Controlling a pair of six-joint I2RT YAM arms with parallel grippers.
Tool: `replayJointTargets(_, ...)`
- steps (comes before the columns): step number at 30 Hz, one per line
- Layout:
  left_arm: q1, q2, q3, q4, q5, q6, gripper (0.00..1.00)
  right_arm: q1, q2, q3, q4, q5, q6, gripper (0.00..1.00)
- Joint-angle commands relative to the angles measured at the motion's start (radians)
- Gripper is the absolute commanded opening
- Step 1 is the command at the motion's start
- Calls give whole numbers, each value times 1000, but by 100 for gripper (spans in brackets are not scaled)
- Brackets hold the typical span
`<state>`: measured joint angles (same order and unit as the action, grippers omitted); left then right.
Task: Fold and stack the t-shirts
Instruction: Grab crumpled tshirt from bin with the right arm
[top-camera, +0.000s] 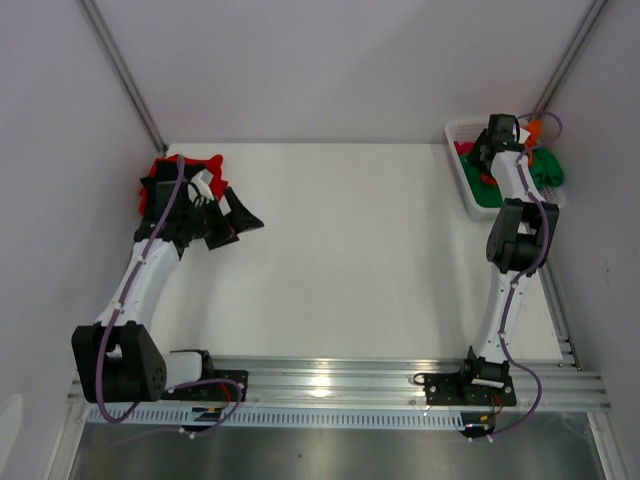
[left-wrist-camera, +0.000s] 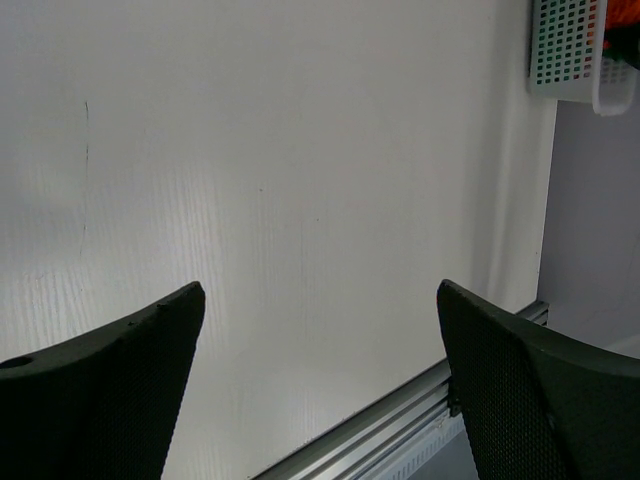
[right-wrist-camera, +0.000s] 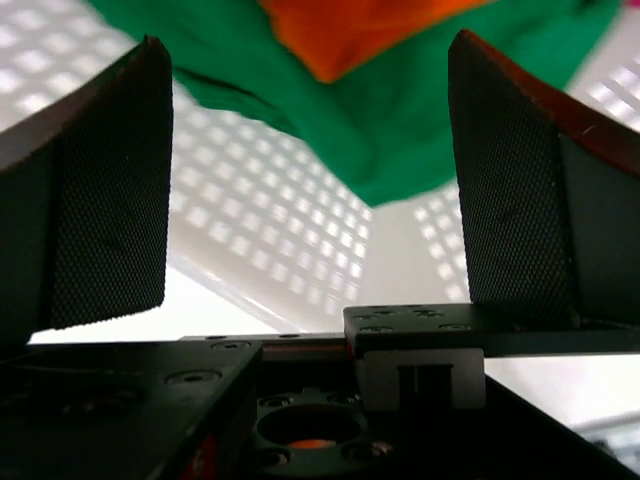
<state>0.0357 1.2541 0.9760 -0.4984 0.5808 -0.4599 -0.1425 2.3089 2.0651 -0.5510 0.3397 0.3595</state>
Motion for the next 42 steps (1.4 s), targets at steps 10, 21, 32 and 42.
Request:
replayJointTargets(10, 1, -42, -11, -20, -12, 38, 100, 9, 9, 26, 62, -47, 44, 95)
replayJointTargets(21, 1, -25, 41, -74, -25, 61, 100, 3, 36, 33, 74, 32, 56, 95)
replayJointTargets(32, 0, -44, 81, -176, -81, 78, 100, -2, 109, 73, 92, 56, 96, 56)
replayJointTargets(42, 0, -81, 20, -149, -92, 35, 99, 3, 161, 150, 62, 30, 72, 0)
